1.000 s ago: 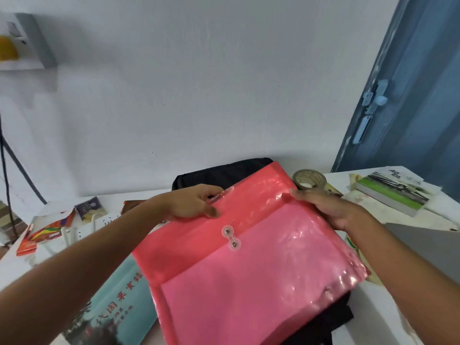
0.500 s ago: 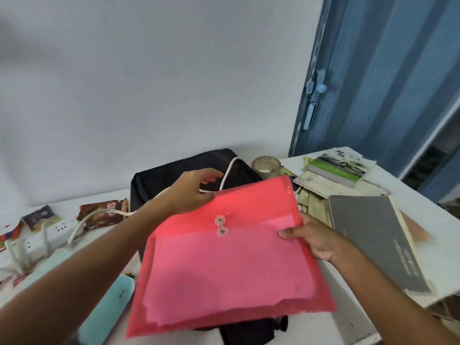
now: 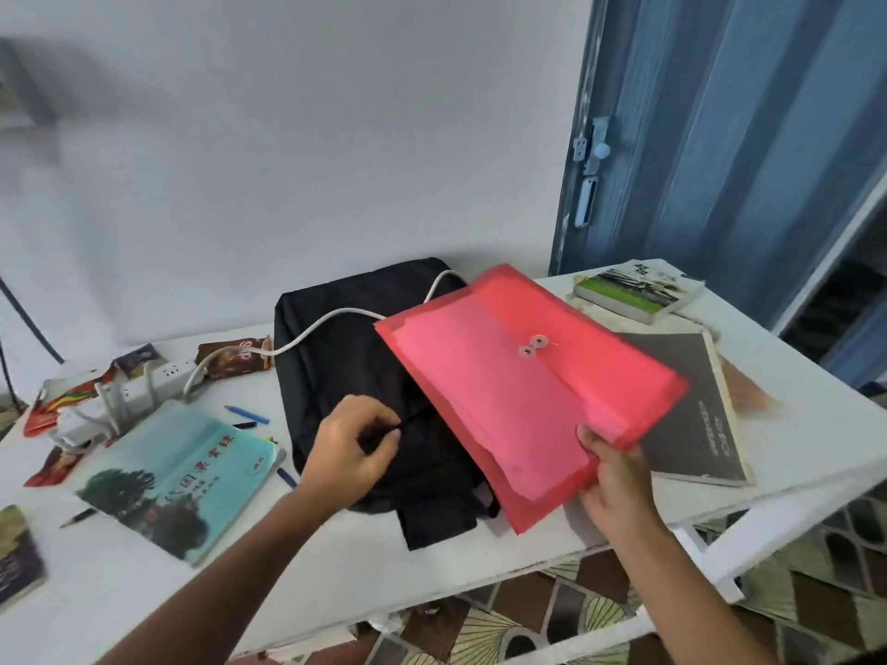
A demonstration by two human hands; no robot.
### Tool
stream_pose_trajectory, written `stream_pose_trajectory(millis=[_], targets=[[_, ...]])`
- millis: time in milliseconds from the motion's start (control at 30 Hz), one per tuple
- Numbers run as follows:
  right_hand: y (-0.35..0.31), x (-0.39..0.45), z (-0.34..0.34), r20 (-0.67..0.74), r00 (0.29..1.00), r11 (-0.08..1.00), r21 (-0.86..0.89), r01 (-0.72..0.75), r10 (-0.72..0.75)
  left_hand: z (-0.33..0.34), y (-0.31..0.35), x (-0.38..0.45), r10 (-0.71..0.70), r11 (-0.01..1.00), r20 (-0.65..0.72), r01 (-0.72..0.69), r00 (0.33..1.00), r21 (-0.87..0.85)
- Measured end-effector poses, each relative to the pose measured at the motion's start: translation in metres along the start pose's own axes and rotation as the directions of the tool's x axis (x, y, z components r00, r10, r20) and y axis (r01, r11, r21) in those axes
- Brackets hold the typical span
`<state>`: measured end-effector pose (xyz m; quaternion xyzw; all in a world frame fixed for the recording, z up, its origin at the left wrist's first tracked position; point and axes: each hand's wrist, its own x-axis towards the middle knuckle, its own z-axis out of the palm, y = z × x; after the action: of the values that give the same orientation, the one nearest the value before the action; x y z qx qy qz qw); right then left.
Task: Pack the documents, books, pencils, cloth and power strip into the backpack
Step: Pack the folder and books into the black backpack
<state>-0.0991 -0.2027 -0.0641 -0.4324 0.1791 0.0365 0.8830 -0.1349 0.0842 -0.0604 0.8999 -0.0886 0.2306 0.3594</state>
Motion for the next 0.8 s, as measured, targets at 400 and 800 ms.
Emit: stream_pose_trajectory(millis=[400,800], targets=[[0.037,-0.06,-0.062,-0.091,0.995,0.999,0.021,-0.042,0.043,0.017,-0.005,-0.036,-0.137,0.979,0.302,0.082,0.943,0.187],[0.055,-0.098,-0.105,-0.004,0.994,0.986,0.128,-0.11,0.111,0.014,0.002,-0.013,-0.31,0.872,0.135,0.226,0.941,0.434]])
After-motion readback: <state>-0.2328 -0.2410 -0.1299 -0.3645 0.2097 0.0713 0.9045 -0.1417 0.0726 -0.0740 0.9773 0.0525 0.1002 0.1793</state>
